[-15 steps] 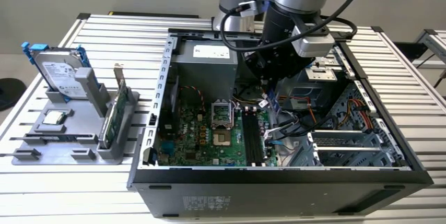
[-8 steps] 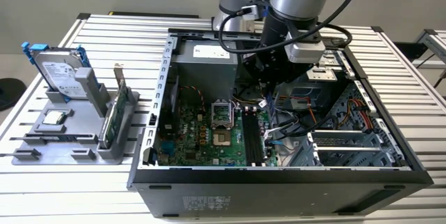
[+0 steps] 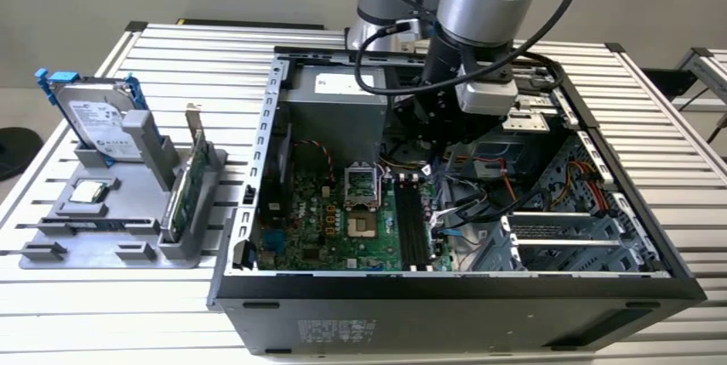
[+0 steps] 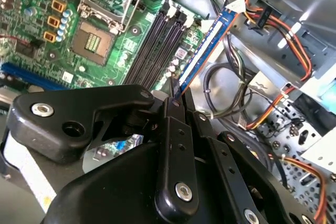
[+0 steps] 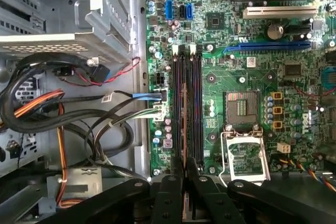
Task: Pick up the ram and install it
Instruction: 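Insert the ram into the slot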
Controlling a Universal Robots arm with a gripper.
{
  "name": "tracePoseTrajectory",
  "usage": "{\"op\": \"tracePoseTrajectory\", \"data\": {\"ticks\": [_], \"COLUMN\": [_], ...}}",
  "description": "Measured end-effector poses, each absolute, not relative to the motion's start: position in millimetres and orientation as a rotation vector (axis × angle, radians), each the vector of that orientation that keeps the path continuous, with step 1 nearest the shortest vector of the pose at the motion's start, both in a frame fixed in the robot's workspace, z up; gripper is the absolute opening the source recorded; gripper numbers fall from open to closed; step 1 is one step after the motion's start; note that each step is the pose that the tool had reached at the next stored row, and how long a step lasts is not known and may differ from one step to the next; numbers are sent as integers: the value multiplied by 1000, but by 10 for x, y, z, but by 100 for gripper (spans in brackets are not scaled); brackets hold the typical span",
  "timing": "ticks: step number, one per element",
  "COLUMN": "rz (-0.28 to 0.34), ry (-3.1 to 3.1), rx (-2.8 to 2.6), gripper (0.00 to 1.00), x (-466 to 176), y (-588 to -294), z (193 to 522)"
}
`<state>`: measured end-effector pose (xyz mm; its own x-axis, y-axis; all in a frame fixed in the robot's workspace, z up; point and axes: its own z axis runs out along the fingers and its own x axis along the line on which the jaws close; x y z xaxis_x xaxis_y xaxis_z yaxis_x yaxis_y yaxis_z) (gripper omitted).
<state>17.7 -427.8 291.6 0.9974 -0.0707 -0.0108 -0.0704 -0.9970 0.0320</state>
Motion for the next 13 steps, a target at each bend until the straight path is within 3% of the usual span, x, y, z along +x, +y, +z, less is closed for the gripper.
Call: {"op": "tracePoseTrajectory", "data": {"ticks": [13], "rz": [-20], "ry": [-195], "rx": [3103], "gripper": [0], "x": [177], "y": [-4278], "z": [2772]}}
